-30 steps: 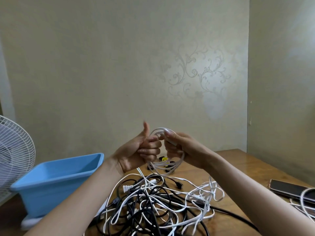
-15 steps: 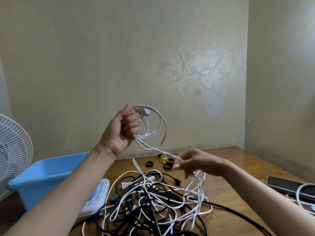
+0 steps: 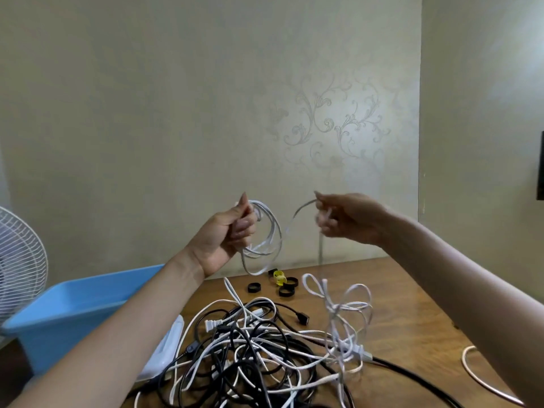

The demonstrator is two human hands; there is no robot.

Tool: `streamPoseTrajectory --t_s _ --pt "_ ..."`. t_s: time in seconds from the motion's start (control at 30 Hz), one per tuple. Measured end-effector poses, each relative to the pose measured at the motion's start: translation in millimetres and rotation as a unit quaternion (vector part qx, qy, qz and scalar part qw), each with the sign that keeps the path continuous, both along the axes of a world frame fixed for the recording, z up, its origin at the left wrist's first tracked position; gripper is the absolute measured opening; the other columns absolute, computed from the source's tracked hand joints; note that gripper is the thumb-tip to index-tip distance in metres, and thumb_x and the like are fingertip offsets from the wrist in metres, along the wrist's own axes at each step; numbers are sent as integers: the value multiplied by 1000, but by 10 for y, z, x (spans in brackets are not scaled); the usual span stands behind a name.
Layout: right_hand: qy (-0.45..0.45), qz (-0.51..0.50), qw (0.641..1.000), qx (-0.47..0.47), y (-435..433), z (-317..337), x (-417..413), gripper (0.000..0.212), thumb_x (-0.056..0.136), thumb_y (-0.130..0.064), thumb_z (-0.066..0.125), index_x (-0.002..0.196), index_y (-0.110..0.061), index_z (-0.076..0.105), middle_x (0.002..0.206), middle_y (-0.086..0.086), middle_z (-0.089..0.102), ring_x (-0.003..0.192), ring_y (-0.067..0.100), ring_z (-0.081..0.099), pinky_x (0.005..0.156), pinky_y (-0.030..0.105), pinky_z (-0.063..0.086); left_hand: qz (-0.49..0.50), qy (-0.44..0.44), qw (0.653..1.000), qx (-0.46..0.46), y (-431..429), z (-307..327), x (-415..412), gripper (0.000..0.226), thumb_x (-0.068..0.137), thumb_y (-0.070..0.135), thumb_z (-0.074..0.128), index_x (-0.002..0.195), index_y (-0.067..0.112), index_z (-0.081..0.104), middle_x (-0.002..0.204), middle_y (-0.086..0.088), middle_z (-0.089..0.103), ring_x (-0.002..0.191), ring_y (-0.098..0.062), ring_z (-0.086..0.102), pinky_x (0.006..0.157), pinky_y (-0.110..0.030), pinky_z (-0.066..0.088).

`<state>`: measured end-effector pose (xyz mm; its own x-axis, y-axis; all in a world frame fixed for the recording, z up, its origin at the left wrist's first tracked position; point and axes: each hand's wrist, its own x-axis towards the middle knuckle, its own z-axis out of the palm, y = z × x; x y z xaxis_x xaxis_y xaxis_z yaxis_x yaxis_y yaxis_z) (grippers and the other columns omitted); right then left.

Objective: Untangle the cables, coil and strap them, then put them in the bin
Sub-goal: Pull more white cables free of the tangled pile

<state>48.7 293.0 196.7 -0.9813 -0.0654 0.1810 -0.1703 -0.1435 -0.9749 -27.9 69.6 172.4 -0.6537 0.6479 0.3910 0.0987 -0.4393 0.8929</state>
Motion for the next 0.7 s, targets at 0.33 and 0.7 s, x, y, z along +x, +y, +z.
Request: streamPoseTrajectory --t_s 0.33,0.7 --pt "89 -65 990 94 -507 86 -94 23 84 -16 70 100 0 70 74 1 60 51 5 46 44 14 32 41 63 993 -89 263 -6 222 34 102 22 30 85 5 53 51 0 50 41 -8 46 43 -20 44" --pt "315 -173 829 428 -415 -447 -113 33 88 -19 68 120 -19 64 104 -1 73 43 0 60 46 9 45 -233 -145 958 87 -135 -41 31 33 102 19 31 83 2 51 63 0 34 54 -9 32 51 -23 35"
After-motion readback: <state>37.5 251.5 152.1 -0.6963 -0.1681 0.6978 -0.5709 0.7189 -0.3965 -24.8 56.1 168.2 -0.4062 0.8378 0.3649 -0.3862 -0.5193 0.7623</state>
